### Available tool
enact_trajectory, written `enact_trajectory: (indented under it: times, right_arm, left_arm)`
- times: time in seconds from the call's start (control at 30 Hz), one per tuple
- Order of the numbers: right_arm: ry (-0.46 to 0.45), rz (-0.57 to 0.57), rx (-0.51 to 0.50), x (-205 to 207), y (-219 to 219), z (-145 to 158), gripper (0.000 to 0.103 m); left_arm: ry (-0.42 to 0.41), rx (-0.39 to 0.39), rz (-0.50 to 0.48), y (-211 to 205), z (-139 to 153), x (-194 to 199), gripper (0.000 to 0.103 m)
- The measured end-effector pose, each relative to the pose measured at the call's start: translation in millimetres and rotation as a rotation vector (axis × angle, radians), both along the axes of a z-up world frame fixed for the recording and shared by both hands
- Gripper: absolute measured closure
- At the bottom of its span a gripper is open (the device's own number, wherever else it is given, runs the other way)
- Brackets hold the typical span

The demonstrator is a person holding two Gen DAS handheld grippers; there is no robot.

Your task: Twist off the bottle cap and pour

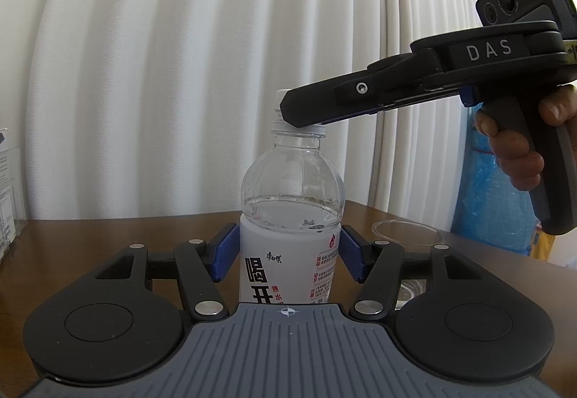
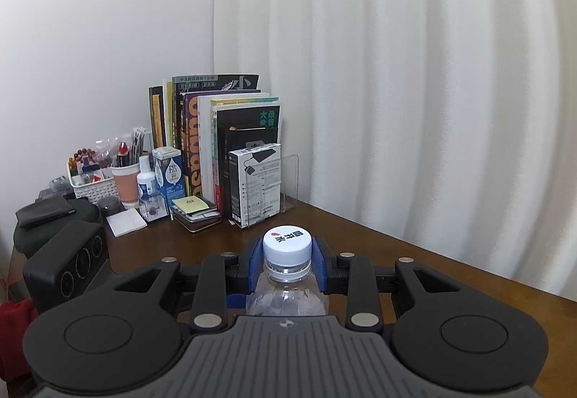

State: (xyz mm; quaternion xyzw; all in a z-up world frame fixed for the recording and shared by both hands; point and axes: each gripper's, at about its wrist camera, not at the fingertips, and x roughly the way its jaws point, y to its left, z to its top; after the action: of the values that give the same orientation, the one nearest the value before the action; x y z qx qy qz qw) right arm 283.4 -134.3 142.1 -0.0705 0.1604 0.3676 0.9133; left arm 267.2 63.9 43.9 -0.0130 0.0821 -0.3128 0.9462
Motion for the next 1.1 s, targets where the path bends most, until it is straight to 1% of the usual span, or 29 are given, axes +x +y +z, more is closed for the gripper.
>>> enact_trajectory:
  times: [0.37,0.43,0.47,0.7,1.1]
  right_arm:
    - [-0.023,0.001,-0.039,-15.7,-2.0,-0.6,0.069]
    - [-0.036,-0.005,-0.051,-19.2,-2.0,0.5,0.061]
    - [-0.044,-0.013,-0.053,-19.6,-2.0,1.1,0.059]
    - [-0.047,-0.016,-0.037,-9.7,3.8,4.5,0.055]
    - [-0.04,0.001,-0.031,-17.4,4.8,2.8,0.054]
  left_arm:
    - [0.0,0.001,0.0,0.5,-0.7,2.0,0.043]
    - [-0.001,0.001,0.0,0.7,-0.7,2.7,0.043]
    - [-0.001,0.002,0.001,0.6,0.0,1.7,0.043]
    - [-0.001,0.001,0.001,0.5,0.4,1.8,0.043]
    - [-0.001,0.002,0.002,-0.8,0.2,-1.9,0.043]
